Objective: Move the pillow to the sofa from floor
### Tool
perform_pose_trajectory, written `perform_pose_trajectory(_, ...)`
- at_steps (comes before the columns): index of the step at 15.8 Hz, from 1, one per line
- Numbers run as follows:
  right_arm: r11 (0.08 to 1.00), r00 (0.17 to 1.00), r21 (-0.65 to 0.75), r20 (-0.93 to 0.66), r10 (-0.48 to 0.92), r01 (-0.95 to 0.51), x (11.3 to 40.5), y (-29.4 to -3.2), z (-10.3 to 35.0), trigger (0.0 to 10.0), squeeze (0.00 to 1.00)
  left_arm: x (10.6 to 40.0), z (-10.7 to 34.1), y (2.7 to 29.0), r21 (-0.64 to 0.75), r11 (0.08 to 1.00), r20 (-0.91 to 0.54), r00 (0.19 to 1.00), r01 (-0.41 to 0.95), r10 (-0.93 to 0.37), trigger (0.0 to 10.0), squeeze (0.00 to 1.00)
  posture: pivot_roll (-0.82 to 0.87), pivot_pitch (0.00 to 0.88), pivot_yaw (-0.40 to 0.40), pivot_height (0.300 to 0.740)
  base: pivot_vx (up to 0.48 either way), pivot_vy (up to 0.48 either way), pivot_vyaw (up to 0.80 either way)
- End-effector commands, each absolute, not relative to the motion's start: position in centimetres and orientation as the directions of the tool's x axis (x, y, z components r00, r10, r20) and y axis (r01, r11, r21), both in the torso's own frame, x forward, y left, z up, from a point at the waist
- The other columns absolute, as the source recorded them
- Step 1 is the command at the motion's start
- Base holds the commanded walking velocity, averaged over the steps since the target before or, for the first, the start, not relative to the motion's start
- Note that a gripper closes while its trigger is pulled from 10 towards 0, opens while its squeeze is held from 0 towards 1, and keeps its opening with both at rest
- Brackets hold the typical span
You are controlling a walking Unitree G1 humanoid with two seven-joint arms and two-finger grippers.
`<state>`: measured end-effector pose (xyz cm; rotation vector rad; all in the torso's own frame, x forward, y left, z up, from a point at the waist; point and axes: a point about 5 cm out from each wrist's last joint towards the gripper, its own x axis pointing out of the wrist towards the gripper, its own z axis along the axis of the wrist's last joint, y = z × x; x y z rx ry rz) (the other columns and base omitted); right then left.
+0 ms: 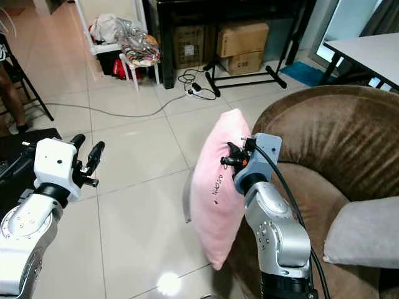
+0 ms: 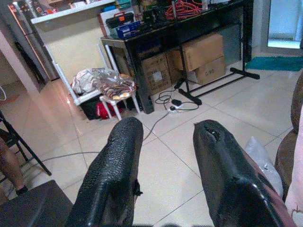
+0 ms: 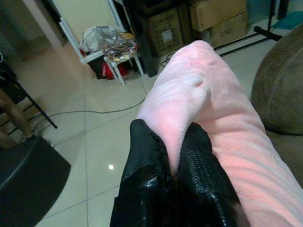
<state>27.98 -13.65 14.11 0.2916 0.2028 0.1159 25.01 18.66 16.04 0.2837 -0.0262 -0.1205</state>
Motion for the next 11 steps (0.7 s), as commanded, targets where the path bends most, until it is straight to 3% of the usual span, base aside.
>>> perform_pose_trajectory(1,0.951,0.980,0.298,-0.147,0.136,-0.088,28.13,-13.66,14.84,10.0,0.00,25.04,16.01,18.84,0.292,0.951,0.008,0.994,0.103,-0.110,10.0,0.00,-0.05,0.000,-0.004,0.740,0.000,0.480,-0.78)
perform_pose_trajectory(3,0.951,0.980,0.296,-0.146,0.135,-0.087,28.11,-13.65,14.85,10.0,0.00,25.10,16.18,18.76,0.335,0.936,0.015,0.993,0.106,-0.118,10.0,0.00,-0.05,0.000,-0.004,0.740,0.000,0.000,-0.78)
perform_pose_trajectory(5,0.952,0.980,0.295,-0.146,0.134,-0.086,28.20,-13.65,14.86,10.0,0.00,25.36,16.10,18.86,0.318,0.942,0.008,0.994,0.104,-0.113,10.0,0.00,-0.06,0.000,0.003,0.740,0.000,-0.480,-0.78)
perform_pose_trajectory(9,0.952,0.981,0.295,-0.149,0.128,-0.080,28.14,-13.70,14.81,10.0,0.00,25.32,16.18,18.76,0.317,0.942,0.018,0.992,0.112,-0.124,10.0,0.00,-0.06,0.000,0.003,0.740,0.000,0.308,-0.78)
perform_pose_trajectory(11,0.952,0.980,0.293,-0.147,0.132,-0.084,28.17,-13.58,14.80,10.0,0.00,25.36,16.15,18.70,0.323,0.939,0.010,0.992,0.117,-0.127,10.0,0.00,-0.06,0.000,0.003,0.740,0.000,-0.480,-0.78)
